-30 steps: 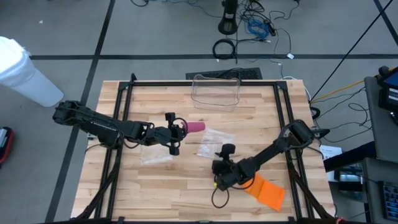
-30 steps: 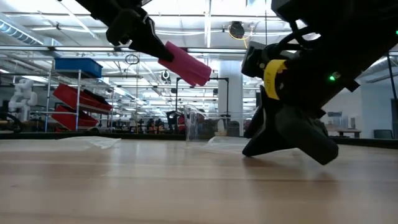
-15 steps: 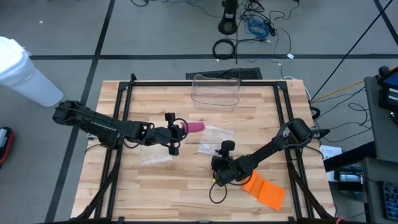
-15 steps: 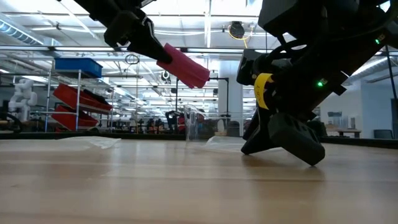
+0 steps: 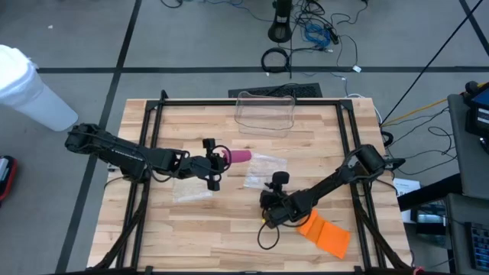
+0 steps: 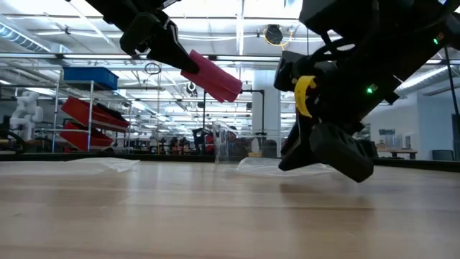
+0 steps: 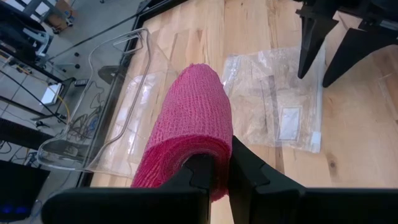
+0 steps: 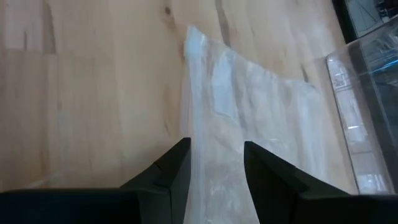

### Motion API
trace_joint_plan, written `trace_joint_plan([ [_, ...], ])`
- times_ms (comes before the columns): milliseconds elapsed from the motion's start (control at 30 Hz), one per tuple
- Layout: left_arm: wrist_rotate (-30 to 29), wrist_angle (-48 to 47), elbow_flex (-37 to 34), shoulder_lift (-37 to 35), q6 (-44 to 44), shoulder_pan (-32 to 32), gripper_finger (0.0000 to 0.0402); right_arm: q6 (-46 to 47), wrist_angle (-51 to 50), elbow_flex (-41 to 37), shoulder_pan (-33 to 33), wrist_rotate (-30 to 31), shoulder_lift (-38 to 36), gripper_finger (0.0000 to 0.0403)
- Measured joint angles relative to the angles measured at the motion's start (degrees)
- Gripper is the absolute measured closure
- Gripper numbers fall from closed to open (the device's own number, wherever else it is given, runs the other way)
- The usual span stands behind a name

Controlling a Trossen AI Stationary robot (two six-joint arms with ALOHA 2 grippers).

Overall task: Roll bandage
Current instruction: Put the pink bandage into the zip bag

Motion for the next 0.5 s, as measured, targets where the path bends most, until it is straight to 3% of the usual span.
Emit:
trace_joint_plan([
  [500, 0.02, -0.02, 0.0, -0.02, 0.0, 0.0, 0.0374, 1.68, -5.05, 0.09, -0.86, -1.71, -0.09, 0.0271],
])
